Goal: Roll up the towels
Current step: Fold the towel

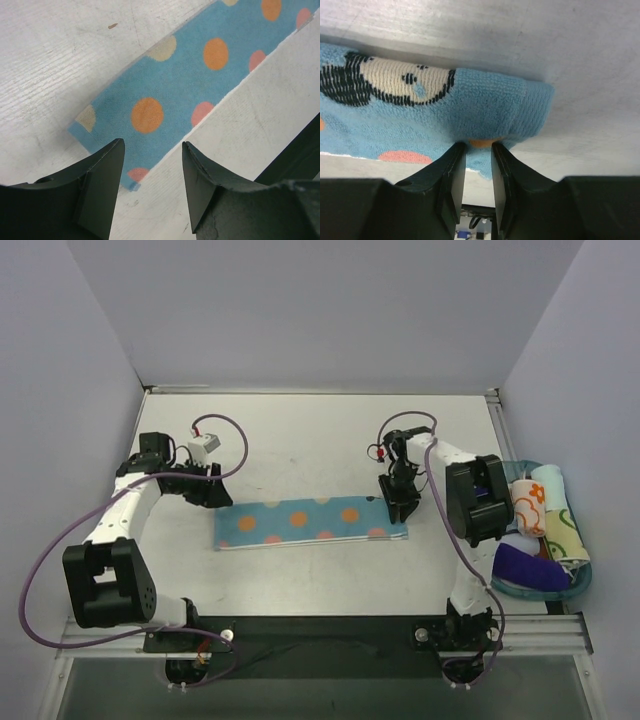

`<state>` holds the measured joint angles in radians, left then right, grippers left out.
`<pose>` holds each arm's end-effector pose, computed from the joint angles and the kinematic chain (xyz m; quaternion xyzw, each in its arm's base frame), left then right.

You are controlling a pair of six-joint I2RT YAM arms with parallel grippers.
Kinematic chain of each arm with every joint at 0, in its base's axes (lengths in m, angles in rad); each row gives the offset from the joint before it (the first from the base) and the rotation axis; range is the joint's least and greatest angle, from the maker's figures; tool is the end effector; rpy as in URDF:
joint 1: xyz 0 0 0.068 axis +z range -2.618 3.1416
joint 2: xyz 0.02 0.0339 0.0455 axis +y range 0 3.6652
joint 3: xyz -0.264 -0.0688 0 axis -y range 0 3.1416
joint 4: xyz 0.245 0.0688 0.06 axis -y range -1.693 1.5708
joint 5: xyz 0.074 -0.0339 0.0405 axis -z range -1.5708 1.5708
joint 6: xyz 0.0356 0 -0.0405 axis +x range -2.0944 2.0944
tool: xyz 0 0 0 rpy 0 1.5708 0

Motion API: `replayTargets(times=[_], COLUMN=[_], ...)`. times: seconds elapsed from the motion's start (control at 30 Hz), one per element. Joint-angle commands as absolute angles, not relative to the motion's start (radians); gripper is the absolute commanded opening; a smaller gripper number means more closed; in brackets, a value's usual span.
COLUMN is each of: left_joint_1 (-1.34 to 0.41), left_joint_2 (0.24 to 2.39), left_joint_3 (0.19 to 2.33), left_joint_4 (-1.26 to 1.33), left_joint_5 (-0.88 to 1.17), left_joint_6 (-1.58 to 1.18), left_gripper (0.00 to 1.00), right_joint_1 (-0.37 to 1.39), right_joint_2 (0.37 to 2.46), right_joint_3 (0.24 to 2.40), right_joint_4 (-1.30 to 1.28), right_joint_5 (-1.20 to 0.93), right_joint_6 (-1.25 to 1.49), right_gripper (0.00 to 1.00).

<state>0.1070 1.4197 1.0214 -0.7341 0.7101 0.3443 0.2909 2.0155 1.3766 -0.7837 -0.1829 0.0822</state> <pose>0.2731 0.0060 0.2433 0.1834 0.8998 -0.2851 0.2746 0.3642 0.1158 0.1461 -0.1102 0.9870 0.1032 0.0555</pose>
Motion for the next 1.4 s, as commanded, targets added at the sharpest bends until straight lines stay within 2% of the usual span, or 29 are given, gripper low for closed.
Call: replayTargets(times=[0.0, 0.13, 0.27, 0.4, 0.57, 0.83, 1.23, 1.37], left_joint_1=[0.114, 0.115, 0.115, 0.115, 0.115, 0.115, 0.120, 0.129], left_joint_2=[1.370, 1.374, 1.382, 1.371, 1.379, 1.373, 1.391, 1.419], left_joint_3=[1.032, 1.035, 1.039, 1.031, 1.039, 1.035, 1.043, 1.057], left_joint_4=[-0.696, -0.695, -0.693, -0.683, -0.667, -0.666, -0.666, -0.664], left_joint_5=[0.715, 0.718, 0.727, 0.767, 0.793, 0.798, 0.810, 0.815], left_joint_6=[0.339, 0.336, 0.339, 0.344, 0.334, 0.334, 0.330, 0.308], left_gripper=[0.60, 0.60, 0.60, 0.60, 0.61, 0.61, 0.60, 0.61], right_joint_1=[0.296, 0.269, 0.232, 0.235, 0.212, 0.178, 0.160, 0.182], right_joint_2=[2.085, 2.126, 2.126, 2.020, 1.965, 2.048, 2.140, 2.148], right_joint_3=[1.430, 1.535, 1.597, 1.562, 1.548, 1.562, 1.532, 1.540], right_joint_4=[-0.813, -0.825, -0.844, -0.848, -0.841, -0.842, -0.824, -0.828], right_joint_5=[-0.094, -0.015, -0.031, -0.089, -0.094, -0.121, -0.127, -0.071], right_joint_6=[0.077, -0.024, -0.080, -0.058, -0.025, -0.003, 0.038, 0.048], right_gripper=[0.27, 0.24, 0.23, 0.28, 0.29, 0.33, 0.32, 0.32])
